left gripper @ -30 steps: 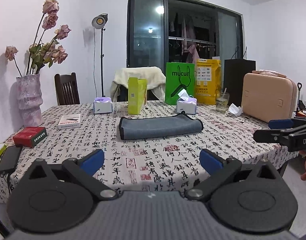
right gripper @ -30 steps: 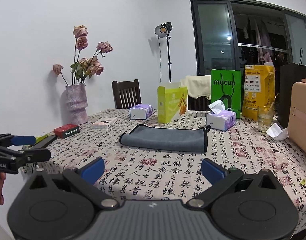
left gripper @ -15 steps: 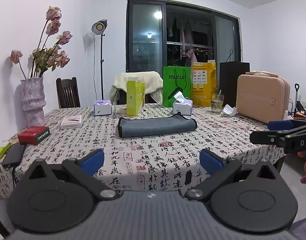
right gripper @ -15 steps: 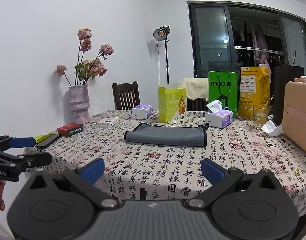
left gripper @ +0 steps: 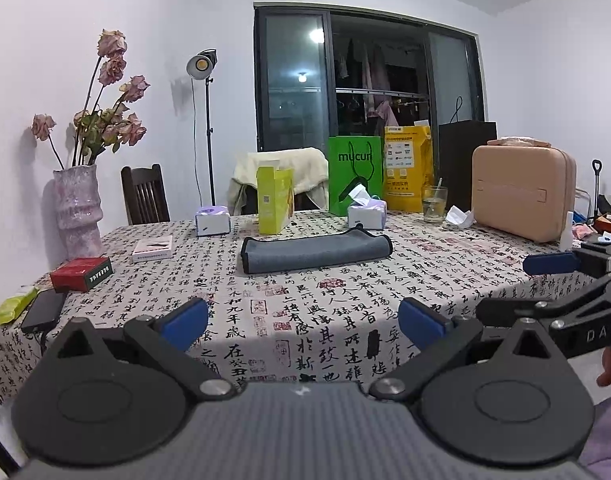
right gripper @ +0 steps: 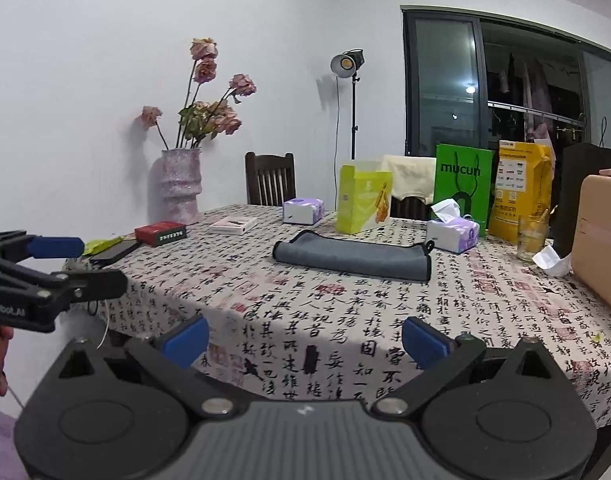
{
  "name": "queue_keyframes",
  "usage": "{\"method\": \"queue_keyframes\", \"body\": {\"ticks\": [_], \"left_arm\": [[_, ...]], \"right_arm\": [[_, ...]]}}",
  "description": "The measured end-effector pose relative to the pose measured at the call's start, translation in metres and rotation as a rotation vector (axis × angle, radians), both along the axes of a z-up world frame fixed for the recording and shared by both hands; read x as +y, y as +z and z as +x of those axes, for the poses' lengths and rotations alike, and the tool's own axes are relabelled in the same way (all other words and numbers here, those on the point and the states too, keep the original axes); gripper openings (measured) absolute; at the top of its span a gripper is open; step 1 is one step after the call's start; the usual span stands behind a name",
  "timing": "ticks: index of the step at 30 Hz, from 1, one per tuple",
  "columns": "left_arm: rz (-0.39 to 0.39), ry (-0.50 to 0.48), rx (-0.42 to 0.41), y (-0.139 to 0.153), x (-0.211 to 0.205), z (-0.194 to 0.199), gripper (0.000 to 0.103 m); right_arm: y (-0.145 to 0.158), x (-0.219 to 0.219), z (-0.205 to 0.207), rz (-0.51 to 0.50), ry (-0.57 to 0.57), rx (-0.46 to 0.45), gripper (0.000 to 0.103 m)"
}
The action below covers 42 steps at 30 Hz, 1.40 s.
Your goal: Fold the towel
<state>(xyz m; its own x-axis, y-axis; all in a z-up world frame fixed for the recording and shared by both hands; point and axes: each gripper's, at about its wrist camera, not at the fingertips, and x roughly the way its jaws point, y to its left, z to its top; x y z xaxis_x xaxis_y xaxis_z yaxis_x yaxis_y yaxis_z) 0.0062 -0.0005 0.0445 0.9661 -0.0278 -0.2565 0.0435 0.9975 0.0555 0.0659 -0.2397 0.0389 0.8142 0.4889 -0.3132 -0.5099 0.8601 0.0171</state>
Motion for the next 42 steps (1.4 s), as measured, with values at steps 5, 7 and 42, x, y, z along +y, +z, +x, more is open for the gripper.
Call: {"method": "queue_keyframes", "body": {"ticks": [5, 7, 42], "left_arm": [[-0.003, 0.017, 0.010, -0.001, 0.001, -0.005, 0.103], [-0.005, 0.019, 0.029, -0.003, 0.001, -0.006, 0.103], [0.011, 0.002, 0.033, -0.007, -0.006, -0.018, 0.103]], "right_arm": [[-0.002, 0.005, -0.017, 0.013, 0.008, -0.023, 0.103], [-0.003, 0.007, -0.025, 0.003, 0.013, -0.033, 0.103], [-0.005, 0.001, -0.044, 0.035, -0.033, -0.016, 0.103]]}}
